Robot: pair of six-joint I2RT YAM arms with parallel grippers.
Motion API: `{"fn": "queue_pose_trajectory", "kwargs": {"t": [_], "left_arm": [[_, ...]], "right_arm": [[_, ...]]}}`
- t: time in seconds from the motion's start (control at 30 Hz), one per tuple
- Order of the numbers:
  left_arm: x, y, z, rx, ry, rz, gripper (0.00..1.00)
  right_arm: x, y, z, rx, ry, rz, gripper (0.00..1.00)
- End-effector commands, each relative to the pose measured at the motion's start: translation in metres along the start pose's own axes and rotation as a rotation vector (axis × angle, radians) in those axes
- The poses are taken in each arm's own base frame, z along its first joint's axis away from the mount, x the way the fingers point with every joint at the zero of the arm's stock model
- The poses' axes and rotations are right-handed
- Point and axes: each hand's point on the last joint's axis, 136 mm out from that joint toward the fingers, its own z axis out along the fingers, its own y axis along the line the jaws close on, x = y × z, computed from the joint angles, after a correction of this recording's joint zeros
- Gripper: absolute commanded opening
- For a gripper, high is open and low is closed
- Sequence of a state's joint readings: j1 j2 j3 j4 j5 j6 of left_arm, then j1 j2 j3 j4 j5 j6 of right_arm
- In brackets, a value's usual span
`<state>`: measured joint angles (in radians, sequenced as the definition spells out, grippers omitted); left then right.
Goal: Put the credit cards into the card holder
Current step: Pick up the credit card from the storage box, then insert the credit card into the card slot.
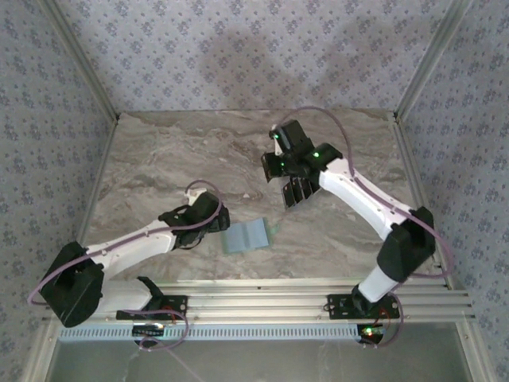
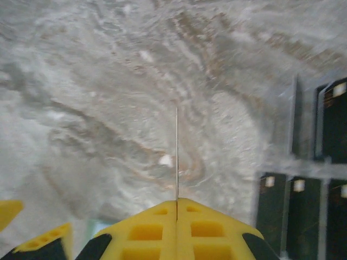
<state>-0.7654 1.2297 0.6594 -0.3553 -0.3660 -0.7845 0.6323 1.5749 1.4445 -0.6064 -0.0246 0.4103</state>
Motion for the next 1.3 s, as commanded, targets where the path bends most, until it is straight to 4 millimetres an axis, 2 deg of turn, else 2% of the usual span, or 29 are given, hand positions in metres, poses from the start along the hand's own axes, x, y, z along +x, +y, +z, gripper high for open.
{"fn": "queue_pose_trajectory", "kwargs": {"t": [0.0,0.1,0.13,0.33,0.6,0.8,1.03,1.27], "left_arm": [[0.002,0.01,-0.007,-0.02,0.004,0.016,1.0],[0.009,0.013,-0.009,-0.016,0.026,0.019,1.0],[0.012,0.015,-0.008,-0.014,0.035,0.017,1.0],[0.031,0.018,-0.005,-0.021,0.088,0.041,1.0],[0.048,0.012,0.0,-0.074,0.118,0.112,1.0],[0.055,0.001,0.007,-0.087,0.129,0.145,1.0],[0.064,0.023,0.014,-0.239,0.156,0.166,0.99],[0.051,0.026,0.021,-0.288,0.136,0.184,0.99]], "right_arm": [[0.003,0.027,-0.011,-0.225,-0.031,0.129,0.0],[0.023,0.032,-0.011,-0.292,-0.01,0.189,0.0],[0.042,0.029,-0.003,-0.301,0.024,0.217,0.0],[0.088,0.035,0.01,-0.393,0.044,0.294,0.0],[0.13,0.043,0.024,-0.456,0.058,0.317,0.0],[0.15,0.035,0.035,-0.446,0.06,0.327,0.0],[0.16,0.027,0.04,-0.441,0.052,0.34,0.0],[0.166,0.023,0.044,-0.441,0.05,0.353,0.0]]}}
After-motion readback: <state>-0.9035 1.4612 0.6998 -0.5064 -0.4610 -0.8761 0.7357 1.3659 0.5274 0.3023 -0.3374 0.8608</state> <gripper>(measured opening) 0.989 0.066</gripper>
